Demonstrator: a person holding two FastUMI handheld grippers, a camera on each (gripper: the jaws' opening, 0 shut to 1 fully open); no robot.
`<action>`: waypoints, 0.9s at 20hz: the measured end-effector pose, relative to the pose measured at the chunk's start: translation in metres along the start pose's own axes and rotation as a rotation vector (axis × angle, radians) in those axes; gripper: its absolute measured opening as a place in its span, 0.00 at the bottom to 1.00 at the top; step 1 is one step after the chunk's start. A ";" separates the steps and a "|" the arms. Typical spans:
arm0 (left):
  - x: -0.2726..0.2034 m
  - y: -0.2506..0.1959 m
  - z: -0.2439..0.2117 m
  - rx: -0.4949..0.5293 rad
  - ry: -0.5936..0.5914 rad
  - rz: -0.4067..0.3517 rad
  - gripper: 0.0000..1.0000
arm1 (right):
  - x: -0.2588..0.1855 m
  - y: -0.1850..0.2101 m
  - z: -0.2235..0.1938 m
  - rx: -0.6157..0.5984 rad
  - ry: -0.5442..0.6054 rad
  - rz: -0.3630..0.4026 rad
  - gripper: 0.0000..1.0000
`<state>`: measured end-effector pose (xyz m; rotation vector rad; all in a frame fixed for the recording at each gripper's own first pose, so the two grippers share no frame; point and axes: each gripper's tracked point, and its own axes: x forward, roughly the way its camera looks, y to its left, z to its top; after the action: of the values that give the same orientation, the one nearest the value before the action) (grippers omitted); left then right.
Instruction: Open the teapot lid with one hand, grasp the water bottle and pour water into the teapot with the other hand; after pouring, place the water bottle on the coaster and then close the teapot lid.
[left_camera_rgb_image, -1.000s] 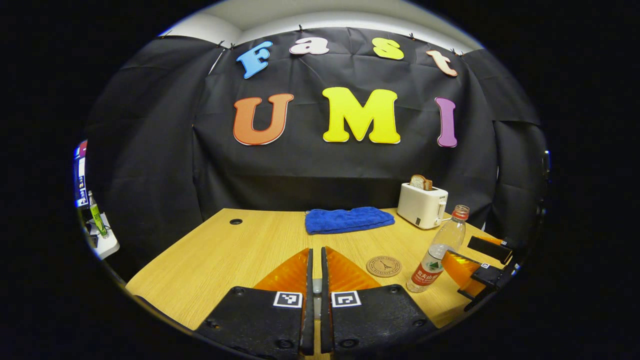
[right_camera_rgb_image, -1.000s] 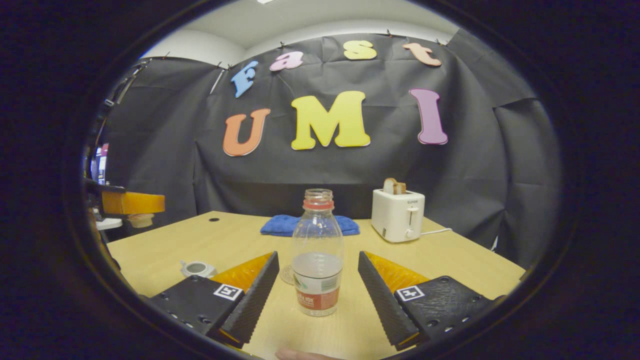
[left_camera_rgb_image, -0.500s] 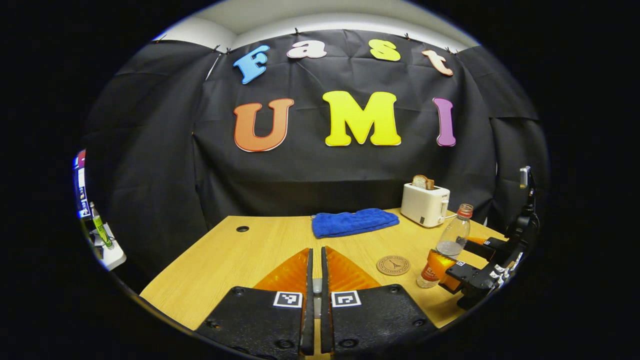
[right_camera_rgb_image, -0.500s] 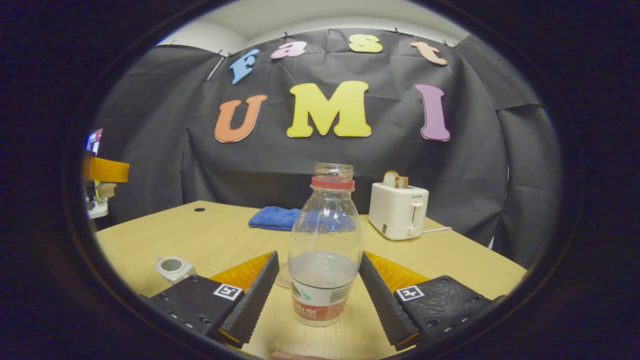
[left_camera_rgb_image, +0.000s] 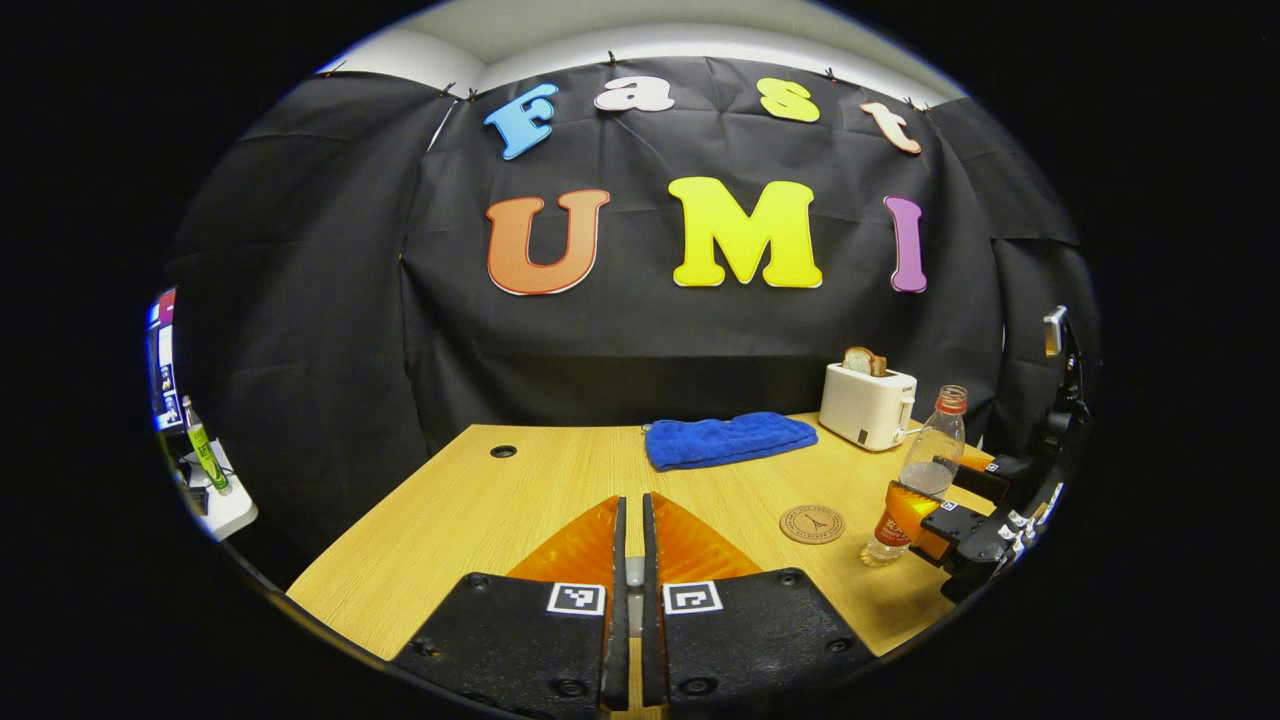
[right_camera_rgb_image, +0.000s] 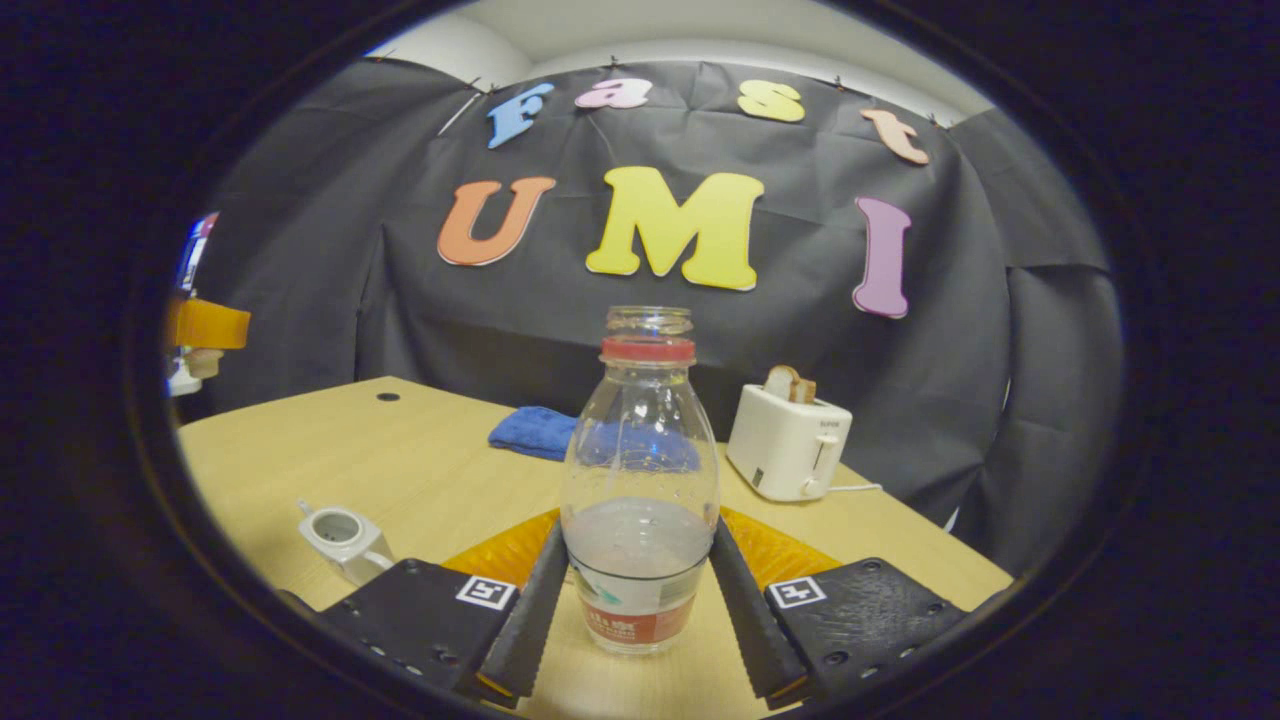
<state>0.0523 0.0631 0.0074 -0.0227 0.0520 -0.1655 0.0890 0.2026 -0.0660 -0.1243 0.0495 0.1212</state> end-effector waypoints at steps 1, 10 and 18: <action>-0.002 0.001 0.003 -0.004 -0.011 -0.003 0.07 | 0.002 -0.002 0.005 -0.053 0.000 -0.014 0.76; -0.013 0.009 0.013 -0.022 -0.040 -0.008 0.07 | 0.013 -0.002 0.016 -0.528 0.010 -0.109 0.76; -0.013 0.009 0.012 -0.036 -0.035 -0.020 0.07 | 0.008 0.025 -0.010 -0.937 -0.013 -0.094 0.76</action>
<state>0.0418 0.0748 0.0193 -0.0618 0.0202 -0.1838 0.0937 0.2266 -0.0791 -1.0601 -0.0302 0.0422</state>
